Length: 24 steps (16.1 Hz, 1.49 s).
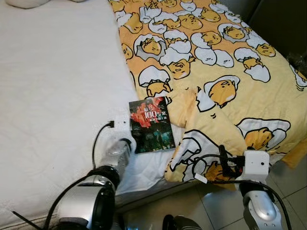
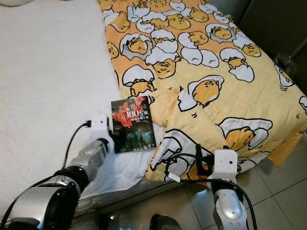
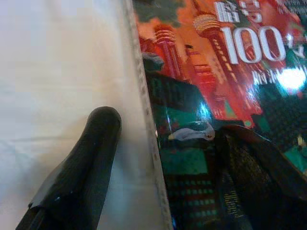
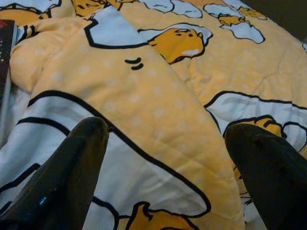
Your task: Clean up the room
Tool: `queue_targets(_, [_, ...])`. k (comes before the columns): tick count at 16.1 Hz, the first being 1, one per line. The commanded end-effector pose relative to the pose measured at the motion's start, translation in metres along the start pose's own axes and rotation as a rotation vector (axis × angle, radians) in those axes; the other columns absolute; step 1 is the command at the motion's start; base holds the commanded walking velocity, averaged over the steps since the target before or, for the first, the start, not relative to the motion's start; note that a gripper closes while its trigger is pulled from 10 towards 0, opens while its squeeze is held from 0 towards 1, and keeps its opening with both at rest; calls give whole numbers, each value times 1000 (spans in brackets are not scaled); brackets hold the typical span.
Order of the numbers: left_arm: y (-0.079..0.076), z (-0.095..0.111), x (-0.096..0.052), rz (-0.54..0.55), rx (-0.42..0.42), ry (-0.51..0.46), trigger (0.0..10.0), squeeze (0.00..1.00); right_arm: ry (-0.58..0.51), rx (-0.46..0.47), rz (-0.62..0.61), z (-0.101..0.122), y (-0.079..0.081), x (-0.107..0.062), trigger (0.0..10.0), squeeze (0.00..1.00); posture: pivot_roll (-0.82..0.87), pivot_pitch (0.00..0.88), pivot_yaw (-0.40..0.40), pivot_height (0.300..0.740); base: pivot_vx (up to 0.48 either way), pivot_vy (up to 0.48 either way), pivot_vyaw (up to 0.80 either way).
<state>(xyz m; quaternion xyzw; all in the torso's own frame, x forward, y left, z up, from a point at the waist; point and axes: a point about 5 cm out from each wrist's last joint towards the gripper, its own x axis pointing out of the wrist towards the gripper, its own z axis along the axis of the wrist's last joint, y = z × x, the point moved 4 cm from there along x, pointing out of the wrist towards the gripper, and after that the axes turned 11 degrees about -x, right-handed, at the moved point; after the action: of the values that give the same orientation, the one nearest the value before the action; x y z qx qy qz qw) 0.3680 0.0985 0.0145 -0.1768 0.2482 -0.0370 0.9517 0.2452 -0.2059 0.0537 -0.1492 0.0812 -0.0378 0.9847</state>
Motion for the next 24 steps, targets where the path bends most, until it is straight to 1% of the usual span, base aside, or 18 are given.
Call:
queue_targets(1, [-9,-25,-3,-29,38,75,10000,0,10,-10,-9,-1,-5,-2,10000,0,-165,177,-82,740,0,0,0])
queue_targets(2, [-13,-33,-4,-44,40,94,10000,0,14,-9,-10,-1,-5,-2,10000,0,-164,178,-80,740,0,0,0])
queue_targets(3, [-11,-38,-6,-37,34,112,10000,0,17,-8,-11,-1,-5,-2,10000,0,-167,177,-80,740,0,0,0])
queue_targets(4, [-6,-45,-7,-8,35,137,10000,0,20,-7,-10,-1,-4,-2,10000,0,-170,178,-80,740,0,0,0])
queue_targets(6, [5,-57,-11,56,-5,182,10000,0,23,-7,-8,-1,-4,-4,10000,0,-177,177,-79,740,0,0,0])
queue_targets(7, [12,-63,-13,113,-92,205,10000,0,26,-8,-8,-2,-5,-5,10000,0,-181,175,-79,740,0,0,0])
queue_targets(8, [21,-72,-17,201,-302,235,10000,0,31,-8,-10,-3,-6,-6,10000,0,-182,174,-79,740,0,0,0])
queue_targets(9, [22,-76,-18,213,-357,244,10000,0,33,-9,-10,-3,-6,-7,10000,0,-183,173,-80,740,0,0,0])
queue_targets(10, [17,-80,-19,190,-386,251,10000,0,37,-11,-8,-4,-6,-7,10000,0,-183,175,-82,740,0,0,0])
queue_targets(12, [10,-82,-18,164,-389,258,10000,0,38,-10,-5,-4,-5,-7,10000,0,-181,175,-86,740,0,0,0])
queue_targets(15, [-5,-84,-17,96,-275,276,10000,0,34,-13,9,-3,-3,-4,10000,0,-177,168,-95,740,0,0,0])
queue_targets(16, [-11,-86,-17,63,-247,284,4549,0,34,-14,12,-2,-2,-3,10000,0,-176,167,-95,740,0,0,0])
queue_targets(17, [-16,-87,-17,33,-245,287,0,0,33,-15,13,-2,-2,-3,10000,0,-177,162,-96,740,0,0,0])
queue_targets(18, [-21,-87,-17,11,-258,285,0,0,33,-15,14,-2,-3,-3,10000,0,-176,157,-96,740,0,0,0])
queue_targets(20, [-38,-86,-17,-81,-302,278,0,0,32,-17,17,-2,-3,-2,10000,0,-175,148,-91,740,0,0,0])
queue_targets(21, [-40,-86,-17,-93,-298,277,0,0,31,-17,18,-2,-2,-2,10000,0,-175,148,-91,740,0,0,0])
queue_targets(23, [-50,-86,-18,-166,-310,274,0,0,27,-9,9,-2,-1,2,10000,0,-163,128,-80,740,0,0,0])
queue_targets(24, [-55,-83,-18,-198,-289,266,0,0,25,-5,11,-1,1,4,10000,0,-158,126,-77,740,0,0,0])
